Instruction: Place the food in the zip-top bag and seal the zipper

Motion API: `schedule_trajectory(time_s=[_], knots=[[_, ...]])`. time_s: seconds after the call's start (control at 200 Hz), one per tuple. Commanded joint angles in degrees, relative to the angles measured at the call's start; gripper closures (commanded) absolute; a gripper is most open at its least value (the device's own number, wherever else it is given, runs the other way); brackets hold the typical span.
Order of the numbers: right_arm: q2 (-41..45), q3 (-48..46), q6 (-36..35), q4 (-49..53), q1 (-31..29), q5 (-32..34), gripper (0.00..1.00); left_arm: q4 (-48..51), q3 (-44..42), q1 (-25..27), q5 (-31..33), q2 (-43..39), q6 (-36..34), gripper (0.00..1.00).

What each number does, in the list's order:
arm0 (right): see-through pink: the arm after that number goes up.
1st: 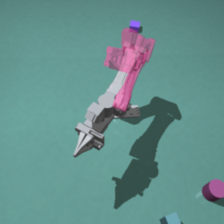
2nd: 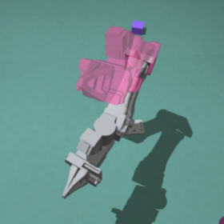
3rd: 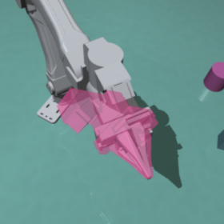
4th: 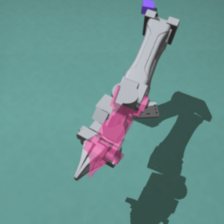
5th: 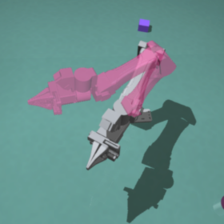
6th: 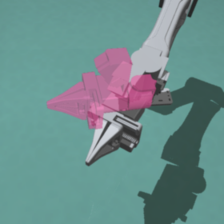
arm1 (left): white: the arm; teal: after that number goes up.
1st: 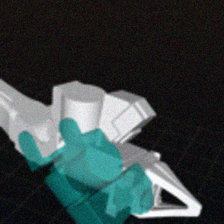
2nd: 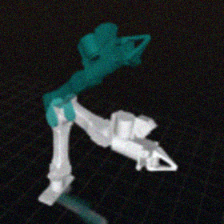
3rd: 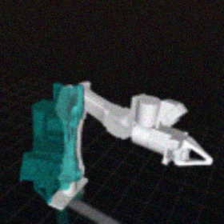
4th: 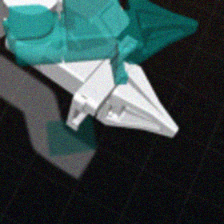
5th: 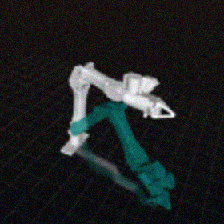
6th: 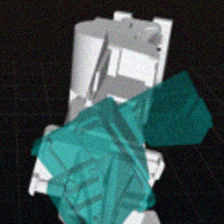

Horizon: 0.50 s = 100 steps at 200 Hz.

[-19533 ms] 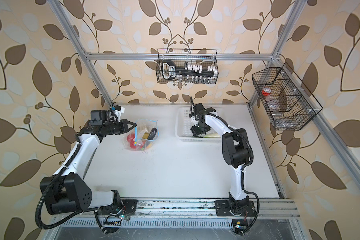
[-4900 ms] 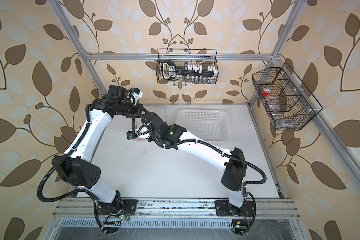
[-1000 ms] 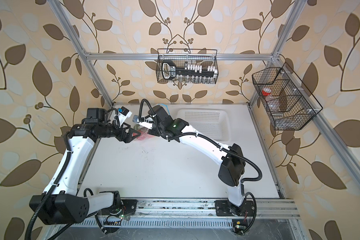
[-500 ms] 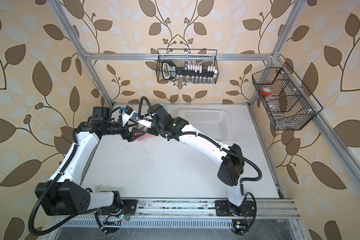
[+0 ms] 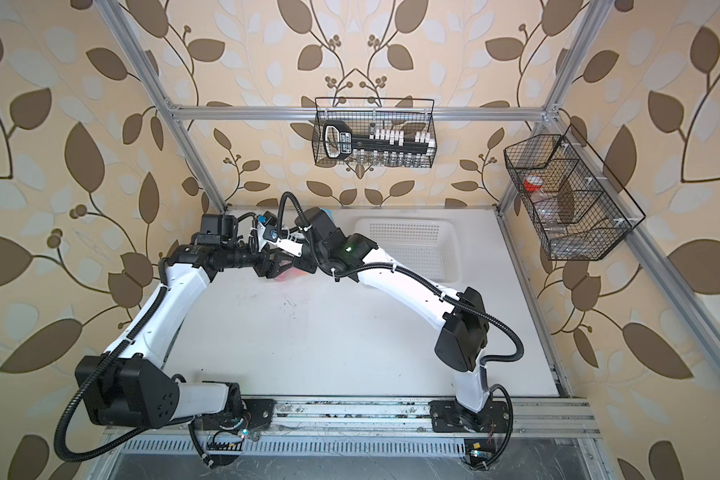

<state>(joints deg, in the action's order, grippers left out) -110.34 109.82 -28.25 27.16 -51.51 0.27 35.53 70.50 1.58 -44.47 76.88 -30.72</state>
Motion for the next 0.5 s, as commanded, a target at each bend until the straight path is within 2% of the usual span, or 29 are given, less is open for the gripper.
schedule_trajectory(time_s=[0.0, 0.1, 0.2, 0.315, 0.43, 0.495], knots=[[1.3, -1.0, 0.8, -1.4, -0.1, -1.7, 1.00, -0.8, 2.1, 0.7, -0.9, 0.5, 0.4, 0.33], [1.8, -1.5, 1.1, -1.7, 0.2, -2.3, 1.00, -1.1, 1.8, 1.0, -1.1, 0.6, 0.9, 0.38], [2.1, -1.8, 1.5, -1.8, 0.5, -3.5, 1.00, -1.9, 1.2, 1.0, -1.1, 0.5, 1.4, 0.48], [2.4, -2.1, 1.7, -2.0, 0.7, -4.2, 1.00, -2.5, 1.0, 1.0, -2.2, 0.8, 3.1, 0.75], [2.7, -2.5, 1.7, -2.3, 0.7, -4.5, 1.00, -2.9, 0.6, 1.0, -3.0, 0.9, 4.5, 0.91], [2.9, -2.8, 1.8, -2.5, 0.9, -4.5, 1.00, -3.3, 0.4, 1.0, -2.7, 0.8, 5.0, 0.94]])
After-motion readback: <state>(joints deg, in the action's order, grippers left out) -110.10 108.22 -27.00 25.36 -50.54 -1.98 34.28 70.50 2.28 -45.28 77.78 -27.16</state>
